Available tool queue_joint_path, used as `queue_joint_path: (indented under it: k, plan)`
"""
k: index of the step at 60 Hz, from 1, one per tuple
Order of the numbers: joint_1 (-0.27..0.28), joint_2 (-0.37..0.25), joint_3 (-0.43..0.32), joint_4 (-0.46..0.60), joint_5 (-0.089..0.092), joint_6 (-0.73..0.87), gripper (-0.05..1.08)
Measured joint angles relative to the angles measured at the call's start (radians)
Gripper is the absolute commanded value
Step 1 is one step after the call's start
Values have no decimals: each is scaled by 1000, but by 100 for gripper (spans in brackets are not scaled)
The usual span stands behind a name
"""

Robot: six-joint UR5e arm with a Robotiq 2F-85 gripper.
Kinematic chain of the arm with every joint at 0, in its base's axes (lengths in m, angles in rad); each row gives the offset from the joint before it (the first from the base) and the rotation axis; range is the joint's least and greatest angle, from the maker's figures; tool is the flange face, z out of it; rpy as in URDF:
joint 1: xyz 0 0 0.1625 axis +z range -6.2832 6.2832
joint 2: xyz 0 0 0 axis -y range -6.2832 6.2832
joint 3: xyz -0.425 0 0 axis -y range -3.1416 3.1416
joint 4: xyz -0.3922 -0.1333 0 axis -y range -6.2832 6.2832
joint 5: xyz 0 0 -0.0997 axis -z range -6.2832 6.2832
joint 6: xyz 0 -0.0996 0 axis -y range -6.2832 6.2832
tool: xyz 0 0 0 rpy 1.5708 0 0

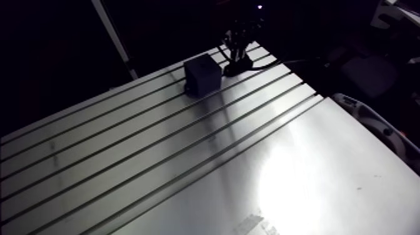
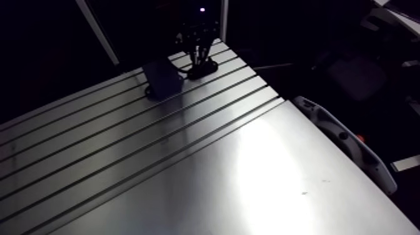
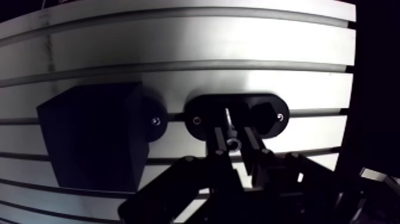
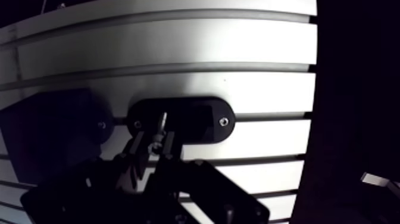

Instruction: Pick up the M10 bolt and insert it into the hole until fully seated.

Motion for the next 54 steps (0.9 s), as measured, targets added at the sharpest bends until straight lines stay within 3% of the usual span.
queue_joint_path:
  k: [42, 54]
  plan:
    - [2, -24, -12, 2, 13, 7, 89]
    - [2, -45, -15, 1, 17, 20, 99]
